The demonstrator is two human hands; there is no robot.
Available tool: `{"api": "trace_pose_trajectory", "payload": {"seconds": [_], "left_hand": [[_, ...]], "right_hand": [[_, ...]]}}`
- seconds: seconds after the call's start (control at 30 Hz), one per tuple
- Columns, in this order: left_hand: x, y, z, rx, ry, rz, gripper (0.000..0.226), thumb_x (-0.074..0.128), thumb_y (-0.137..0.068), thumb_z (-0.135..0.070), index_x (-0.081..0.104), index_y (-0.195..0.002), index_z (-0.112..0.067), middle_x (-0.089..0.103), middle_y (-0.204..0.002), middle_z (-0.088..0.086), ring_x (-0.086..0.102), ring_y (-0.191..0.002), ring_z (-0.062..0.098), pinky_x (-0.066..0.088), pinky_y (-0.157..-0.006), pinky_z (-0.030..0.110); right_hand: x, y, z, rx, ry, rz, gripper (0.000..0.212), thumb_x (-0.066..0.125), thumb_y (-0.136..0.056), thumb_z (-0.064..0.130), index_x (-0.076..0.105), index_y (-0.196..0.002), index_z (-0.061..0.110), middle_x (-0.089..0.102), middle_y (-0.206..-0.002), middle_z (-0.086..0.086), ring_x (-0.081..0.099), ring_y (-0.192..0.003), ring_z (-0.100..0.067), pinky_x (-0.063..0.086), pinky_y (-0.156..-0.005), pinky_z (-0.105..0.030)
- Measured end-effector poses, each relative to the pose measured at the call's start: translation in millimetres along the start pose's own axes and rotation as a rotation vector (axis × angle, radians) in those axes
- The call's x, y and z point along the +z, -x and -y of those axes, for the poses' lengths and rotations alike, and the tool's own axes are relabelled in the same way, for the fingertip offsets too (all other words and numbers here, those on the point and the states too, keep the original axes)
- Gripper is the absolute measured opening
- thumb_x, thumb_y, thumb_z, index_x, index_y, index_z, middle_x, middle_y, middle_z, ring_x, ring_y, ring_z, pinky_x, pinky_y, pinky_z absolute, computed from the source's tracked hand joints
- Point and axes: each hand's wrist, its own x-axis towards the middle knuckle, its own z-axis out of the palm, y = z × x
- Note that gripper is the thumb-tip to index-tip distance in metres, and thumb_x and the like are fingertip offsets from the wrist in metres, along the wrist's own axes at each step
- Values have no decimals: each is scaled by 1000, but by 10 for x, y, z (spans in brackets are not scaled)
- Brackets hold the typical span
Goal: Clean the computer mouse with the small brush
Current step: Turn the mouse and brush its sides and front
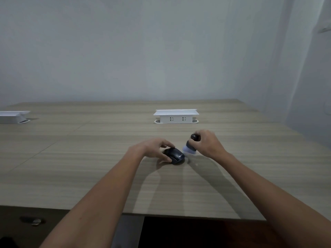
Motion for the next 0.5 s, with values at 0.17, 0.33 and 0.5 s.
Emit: {"api": "trace_pose_trajectory", "payload": {"seconds": [0.17,0.33,0.5], "left_hand": [[11,1,9,-1,65,-7,64,83,-76,-26,58,-135,-24,62,-133,-8,59,-121,13,46,-95,25],[-5,34,-7,-9,45,-28,66,85,-74,-27,59,-134,-19,62,-131,-6,60,-117,14,47,-95,27],[0,59,-17,-5,21,-41,61,85,-74,-26,61,-130,-19,63,-128,-6,62,-112,15,49,-94,29]], "right_hand": [[43,67,86,-23,-101,107,25,67,-80,22,66,-70,0,67,-62,-15,50,-50,-10,44,-53,-26],[25,31,14,11,-8,-12,21,67,-74,17,60,-58,4,53,-52,-4,46,-50,-17,39,-50,-29],[3,125,74,69,-200,190,25,68,-84,22,68,-74,-1,64,-59,-6,54,-46,-8,47,-47,-20]]}}
